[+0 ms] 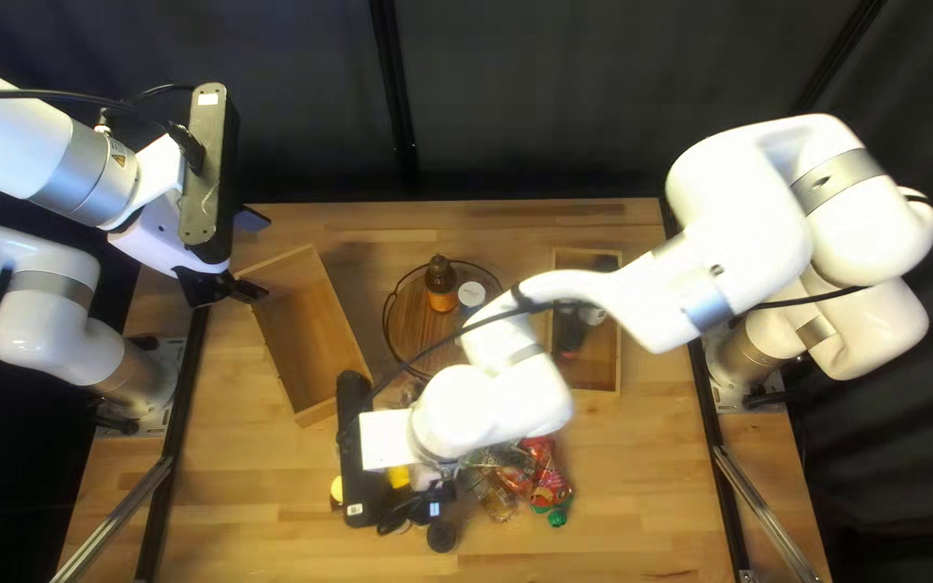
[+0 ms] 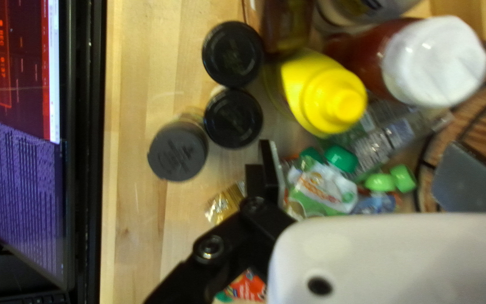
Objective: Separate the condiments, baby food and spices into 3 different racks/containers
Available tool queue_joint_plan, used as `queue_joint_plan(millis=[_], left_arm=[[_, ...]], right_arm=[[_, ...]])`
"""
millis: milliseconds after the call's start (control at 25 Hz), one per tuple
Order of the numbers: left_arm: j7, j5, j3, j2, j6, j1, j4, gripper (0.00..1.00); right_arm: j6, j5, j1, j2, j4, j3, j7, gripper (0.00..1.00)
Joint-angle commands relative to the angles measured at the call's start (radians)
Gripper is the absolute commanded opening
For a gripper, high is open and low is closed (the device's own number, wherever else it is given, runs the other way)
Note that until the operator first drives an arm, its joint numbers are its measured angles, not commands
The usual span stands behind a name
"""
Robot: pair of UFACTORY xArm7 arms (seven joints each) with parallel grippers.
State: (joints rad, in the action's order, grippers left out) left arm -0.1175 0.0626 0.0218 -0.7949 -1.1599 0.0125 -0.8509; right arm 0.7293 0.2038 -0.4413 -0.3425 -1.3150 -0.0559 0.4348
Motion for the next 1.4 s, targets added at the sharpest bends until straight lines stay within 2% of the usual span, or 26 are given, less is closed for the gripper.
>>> queue_joint_plan(millis=[40,320,560,600,680,720,760,800,1080,1400], left_arm=[[0.0,0.0,0.0,0.0,0.0,0.0,0.0,1.0],[0.0,0.0,0.0,0.0,0.0,0.0,0.0,1.0],[0.0,0.0,0.0,0.0,0.0,0.0,0.0,1.0],[0.0,0.0,0.0,0.0,0.0,0.0,0.0,1.0],[0.0,0.0,0.0,0.0,0.0,0.0,0.0,1.0],[0.0,0.0,0.0,0.0,0.0,0.0,0.0,1.0],[0.0,0.0,0.0,0.0,0.0,0.0,0.0,1.0],[0.0,0.0,0.0,0.0,0.0,0.0,0.0,1.0],[0.0,0.0,0.0,0.0,0.0,0.0,0.0,1.0],[0.0,0.0,0.0,0.0,0.0,0.0,0.0,1.0]], right_arm=[[0.024,0.065,-0.052,-0.015,-0.026,-0.044,0.176,1.0],[0.006,0.097,-0.075,-0.026,-0.018,-0.093,0.375,1.0],[-0.022,0.072,-0.065,-0.053,-0.024,-0.098,0.42,1.0],[-0.027,0.068,-0.063,-0.053,-0.02,-0.098,0.423,0.99],[-0.036,0.063,-0.061,-0.051,-0.011,-0.097,0.426,0.91],[-0.041,0.06,-0.06,-0.05,-0.006,-0.097,0.427,0.52],[-0.043,0.058,-0.059,-0.05,-0.005,-0.096,0.428,0.07],[-0.044,0.057,-0.06,-0.047,-0.001,-0.097,0.43,0.04],[-0.043,0.052,-0.058,-0.047,0.001,-0.095,0.432,0.04],[0.086,0.099,-0.095,0.045,-0.008,-0.1,0.449,0.02]])
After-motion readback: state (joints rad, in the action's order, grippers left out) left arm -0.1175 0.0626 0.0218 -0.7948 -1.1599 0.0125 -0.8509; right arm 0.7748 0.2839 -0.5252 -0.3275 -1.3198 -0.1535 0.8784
